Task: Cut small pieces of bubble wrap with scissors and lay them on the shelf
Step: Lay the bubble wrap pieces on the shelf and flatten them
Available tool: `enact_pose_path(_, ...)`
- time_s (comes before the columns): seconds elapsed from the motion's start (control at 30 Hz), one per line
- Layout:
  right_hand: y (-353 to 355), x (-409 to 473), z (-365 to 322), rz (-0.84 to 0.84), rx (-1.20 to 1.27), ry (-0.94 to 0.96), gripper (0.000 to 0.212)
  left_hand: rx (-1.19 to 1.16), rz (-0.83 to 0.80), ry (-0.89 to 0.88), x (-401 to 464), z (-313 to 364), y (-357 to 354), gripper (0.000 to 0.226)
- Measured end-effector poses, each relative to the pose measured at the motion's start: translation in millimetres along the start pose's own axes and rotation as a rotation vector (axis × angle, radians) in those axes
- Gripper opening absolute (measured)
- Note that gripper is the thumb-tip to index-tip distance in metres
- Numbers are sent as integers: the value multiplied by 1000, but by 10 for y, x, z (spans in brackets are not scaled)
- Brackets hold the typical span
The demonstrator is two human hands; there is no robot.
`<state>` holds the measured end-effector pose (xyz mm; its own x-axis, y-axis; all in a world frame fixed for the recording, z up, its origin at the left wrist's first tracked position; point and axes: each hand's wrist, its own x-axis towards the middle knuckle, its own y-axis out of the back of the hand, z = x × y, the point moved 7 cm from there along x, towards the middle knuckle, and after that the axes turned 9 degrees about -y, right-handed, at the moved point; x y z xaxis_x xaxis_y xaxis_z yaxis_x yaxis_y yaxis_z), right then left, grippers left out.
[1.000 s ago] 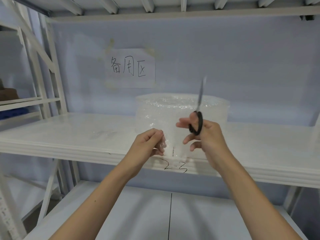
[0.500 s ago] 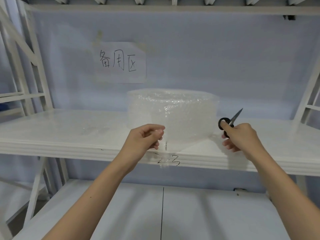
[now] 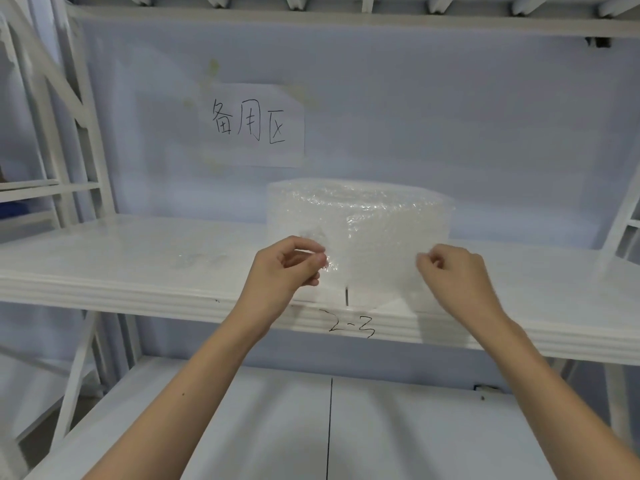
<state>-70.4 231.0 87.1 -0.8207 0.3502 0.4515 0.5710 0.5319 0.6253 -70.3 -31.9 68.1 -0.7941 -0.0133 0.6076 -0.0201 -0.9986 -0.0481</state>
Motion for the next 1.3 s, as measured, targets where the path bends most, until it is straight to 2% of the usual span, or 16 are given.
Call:
enact_pose_path(0.1,-284,-241,-568,-256,428,67,30,6,15,1,16,-1,87,14)
enact_pose_path(0.2,-584,-386,-911,-443,568,66,32,12,31,-4,13,12,208,14)
enact_pose_path(0.3,-900,-470,-1055,-681,767,-106,45,65,45,-12,4,25,353,15)
enact_pose_path(0.37,-1035,-504,-1133,-749,804,-135,46,123,50,-6,6,-3,453,17)
enact_pose_path(0.6,-1342,-470,-1298,-845,821,-121,23,257,95,-55,52,-39,711,17)
enact_pose_path(0.77,-1501,-421,-1388,-848,887,-131,11,98,107,24,111,-128,821,20)
enact_pose_path(0.9,-1588,-440,-1471,-843,825,-44,14,196,82,39,182,-230,921,16)
enact_pose_path(1.07,-1661,-408,-1518,-841,822,-33,13,29,106,105,263,-358,1028,11)
enact_pose_path(1.3,-1745,-326,-1572,-808,735,-28,14,-37,143,130,379,-429,1110,14)
